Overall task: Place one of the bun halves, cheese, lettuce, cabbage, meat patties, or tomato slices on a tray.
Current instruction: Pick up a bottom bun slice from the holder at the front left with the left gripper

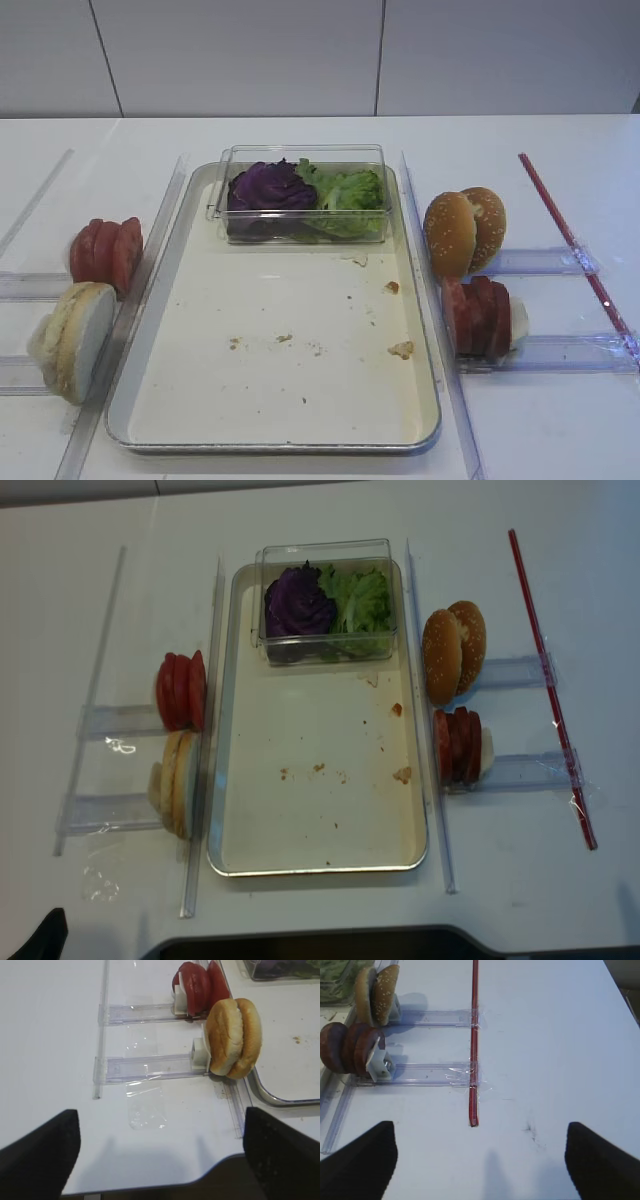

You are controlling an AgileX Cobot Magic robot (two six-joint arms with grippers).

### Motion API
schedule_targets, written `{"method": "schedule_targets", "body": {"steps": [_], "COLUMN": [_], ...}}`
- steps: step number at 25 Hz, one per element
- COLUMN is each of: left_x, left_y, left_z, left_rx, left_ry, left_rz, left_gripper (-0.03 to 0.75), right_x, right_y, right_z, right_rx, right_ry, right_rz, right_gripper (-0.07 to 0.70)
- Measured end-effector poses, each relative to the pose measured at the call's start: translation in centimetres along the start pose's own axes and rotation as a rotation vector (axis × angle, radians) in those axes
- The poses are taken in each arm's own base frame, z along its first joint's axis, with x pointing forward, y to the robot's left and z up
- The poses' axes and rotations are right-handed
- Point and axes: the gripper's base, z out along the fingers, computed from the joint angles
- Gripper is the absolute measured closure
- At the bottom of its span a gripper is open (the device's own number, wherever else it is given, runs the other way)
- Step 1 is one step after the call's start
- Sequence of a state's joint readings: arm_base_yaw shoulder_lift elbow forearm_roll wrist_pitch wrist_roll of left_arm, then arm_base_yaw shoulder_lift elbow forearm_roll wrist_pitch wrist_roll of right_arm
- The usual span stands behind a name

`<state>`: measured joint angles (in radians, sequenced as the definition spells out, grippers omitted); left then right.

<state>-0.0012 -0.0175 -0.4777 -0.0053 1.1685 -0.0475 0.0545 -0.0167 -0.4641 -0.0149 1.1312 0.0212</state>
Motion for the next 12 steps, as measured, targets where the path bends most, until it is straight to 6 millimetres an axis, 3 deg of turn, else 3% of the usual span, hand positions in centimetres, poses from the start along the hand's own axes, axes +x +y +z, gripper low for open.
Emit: {"method": "schedule_targets", "body": {"steps": [12], "left_x": [0.0], "left_y": [0.0], "left_z": [0.0], "left_rx": [0.0], "left_ry": [0.0], "left_rz": [0.0], "left_gripper": [0.069], "right_x": [0.0], "right_y": [0.0], "right_z": [0.0], "right_rx": [0.0], "right_ry": [0.0], "right_rz": [0.001], "right_gripper": [-0.067]}}
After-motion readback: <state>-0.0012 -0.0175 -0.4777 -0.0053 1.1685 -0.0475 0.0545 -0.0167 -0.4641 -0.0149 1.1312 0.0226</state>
